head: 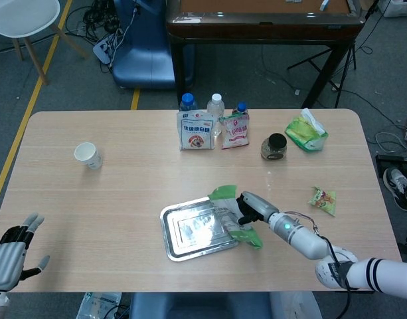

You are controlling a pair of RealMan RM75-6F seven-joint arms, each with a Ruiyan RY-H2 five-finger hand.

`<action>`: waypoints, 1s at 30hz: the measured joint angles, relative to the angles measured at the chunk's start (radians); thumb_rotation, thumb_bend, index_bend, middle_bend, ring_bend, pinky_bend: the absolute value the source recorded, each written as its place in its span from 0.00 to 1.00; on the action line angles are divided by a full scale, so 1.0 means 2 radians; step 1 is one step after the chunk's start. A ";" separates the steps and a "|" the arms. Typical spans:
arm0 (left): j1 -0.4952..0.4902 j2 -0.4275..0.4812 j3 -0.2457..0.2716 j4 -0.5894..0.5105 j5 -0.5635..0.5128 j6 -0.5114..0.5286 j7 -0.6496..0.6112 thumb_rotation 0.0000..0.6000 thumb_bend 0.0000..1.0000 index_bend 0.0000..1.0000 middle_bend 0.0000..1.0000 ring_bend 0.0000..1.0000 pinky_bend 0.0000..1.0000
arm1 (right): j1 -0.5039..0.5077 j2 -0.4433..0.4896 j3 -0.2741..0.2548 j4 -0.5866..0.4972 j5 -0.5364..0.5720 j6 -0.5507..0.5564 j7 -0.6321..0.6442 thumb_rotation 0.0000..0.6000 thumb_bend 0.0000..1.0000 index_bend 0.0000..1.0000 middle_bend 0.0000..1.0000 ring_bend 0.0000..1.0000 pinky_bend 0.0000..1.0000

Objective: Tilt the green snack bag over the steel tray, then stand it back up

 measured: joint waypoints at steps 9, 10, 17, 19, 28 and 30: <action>-0.001 -0.004 0.000 0.003 0.000 -0.002 -0.004 1.00 0.25 0.10 0.06 0.19 0.10 | -0.063 -0.079 -0.019 0.120 -0.145 0.162 -0.001 1.00 0.63 0.87 0.77 0.75 0.82; -0.001 -0.004 0.000 0.003 0.000 -0.003 -0.004 1.00 0.25 0.10 0.06 0.19 0.10 | -0.068 -0.091 -0.021 0.142 -0.156 0.179 0.000 1.00 0.63 0.87 0.77 0.75 0.82; -0.001 -0.006 0.001 0.004 -0.002 -0.006 -0.005 1.00 0.25 0.10 0.05 0.19 0.10 | -0.086 -0.158 -0.032 0.256 -0.196 0.234 0.012 1.00 0.61 0.87 0.77 0.75 0.81; -0.002 -0.007 0.002 0.004 -0.003 -0.007 -0.006 1.00 0.25 0.10 0.05 0.19 0.10 | -0.088 -0.175 -0.033 0.288 -0.204 0.247 0.016 1.00 0.61 0.87 0.77 0.75 0.81; -0.003 -0.010 0.002 0.006 -0.004 -0.011 -0.008 1.00 0.25 0.10 0.05 0.19 0.10 | -0.090 -0.247 -0.030 0.414 -0.223 0.304 0.059 1.00 0.60 0.87 0.77 0.75 0.81; -0.003 -0.010 0.002 0.006 -0.006 -0.012 -0.008 1.00 0.25 0.10 0.05 0.19 0.10 | -0.089 -0.257 -0.028 0.432 -0.224 0.311 0.071 1.00 0.60 0.87 0.77 0.75 0.81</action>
